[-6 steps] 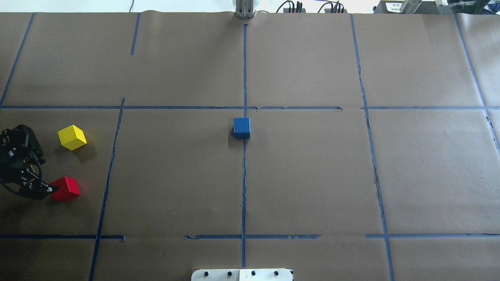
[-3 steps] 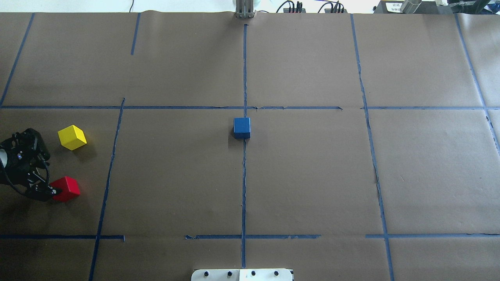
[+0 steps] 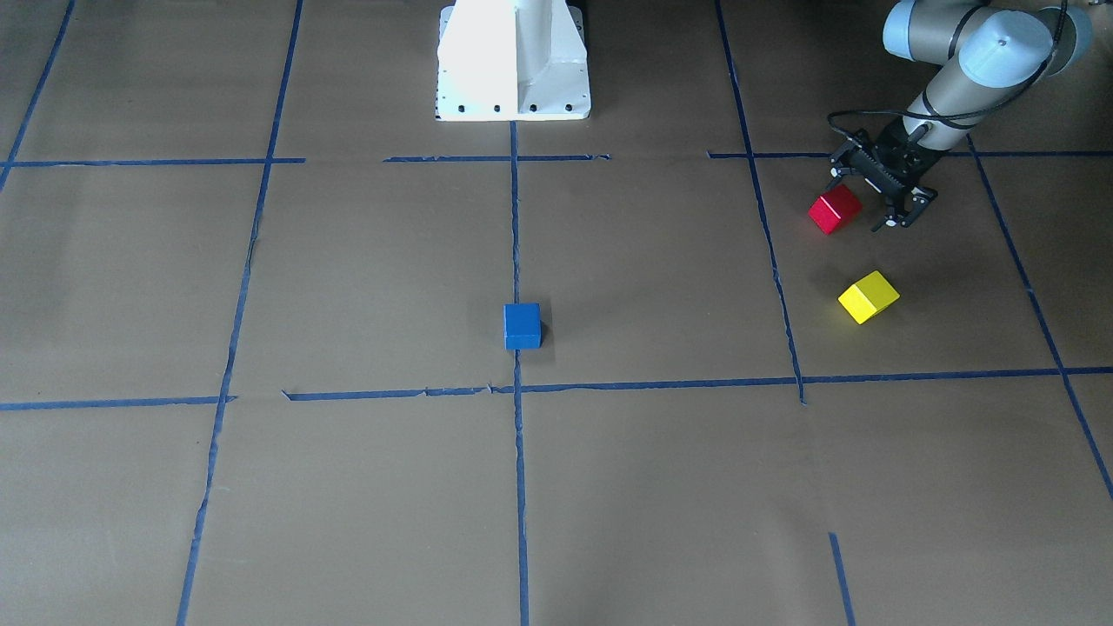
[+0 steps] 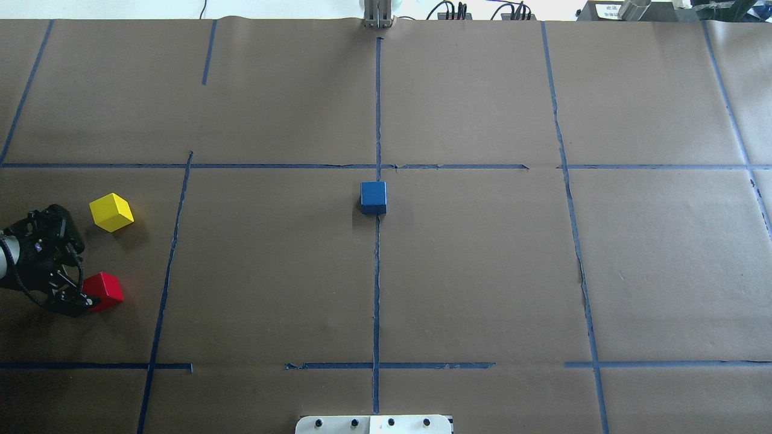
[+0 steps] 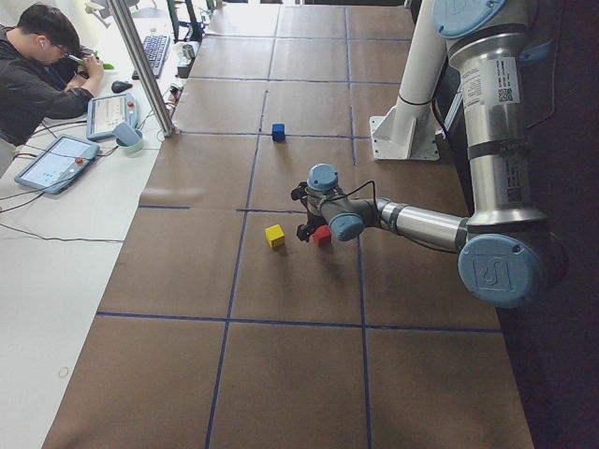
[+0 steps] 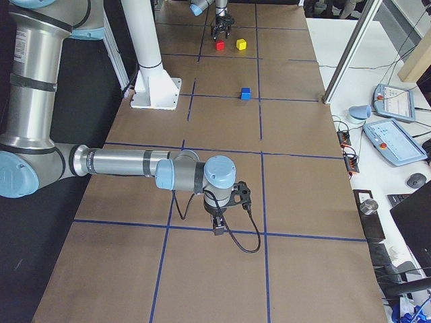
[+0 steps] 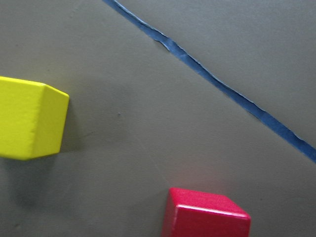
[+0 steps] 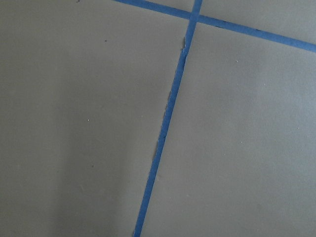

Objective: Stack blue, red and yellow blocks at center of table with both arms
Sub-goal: 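Lower the left gripper onto the red cube and close on it, then carry the red cube with the left gripper above the blue cube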

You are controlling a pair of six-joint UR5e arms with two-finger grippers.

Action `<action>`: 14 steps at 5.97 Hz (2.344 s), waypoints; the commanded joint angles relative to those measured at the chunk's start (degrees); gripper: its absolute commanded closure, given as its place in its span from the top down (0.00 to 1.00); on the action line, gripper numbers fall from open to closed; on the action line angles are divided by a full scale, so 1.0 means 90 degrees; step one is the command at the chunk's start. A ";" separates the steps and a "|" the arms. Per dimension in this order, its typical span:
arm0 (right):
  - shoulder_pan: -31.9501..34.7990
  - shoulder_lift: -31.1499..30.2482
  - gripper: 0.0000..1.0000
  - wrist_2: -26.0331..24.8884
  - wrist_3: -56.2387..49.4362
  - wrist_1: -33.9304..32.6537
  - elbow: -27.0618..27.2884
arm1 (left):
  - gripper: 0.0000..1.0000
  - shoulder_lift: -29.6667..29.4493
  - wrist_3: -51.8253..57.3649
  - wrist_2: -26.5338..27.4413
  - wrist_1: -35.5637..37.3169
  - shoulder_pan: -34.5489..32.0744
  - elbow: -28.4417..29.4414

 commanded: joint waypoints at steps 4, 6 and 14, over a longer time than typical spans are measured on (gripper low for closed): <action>0.0000 -0.0017 1.00 0.0000 0.0010 0.0000 0.0018 | 0.93 -0.0248 -0.0014 -0.0010 0.0037 0.0170 0.0482; 0.0000 -0.0017 1.00 0.0000 0.0010 0.0000 0.0038 | 0.26 -0.0248 -0.0024 -0.0010 0.0056 0.0171 0.0376; 0.0000 -0.0008 1.00 0.0010 0.0078 0.0000 0.0018 | 0.08 -0.3598 -0.4921 0.0078 0.3190 0.0277 0.0053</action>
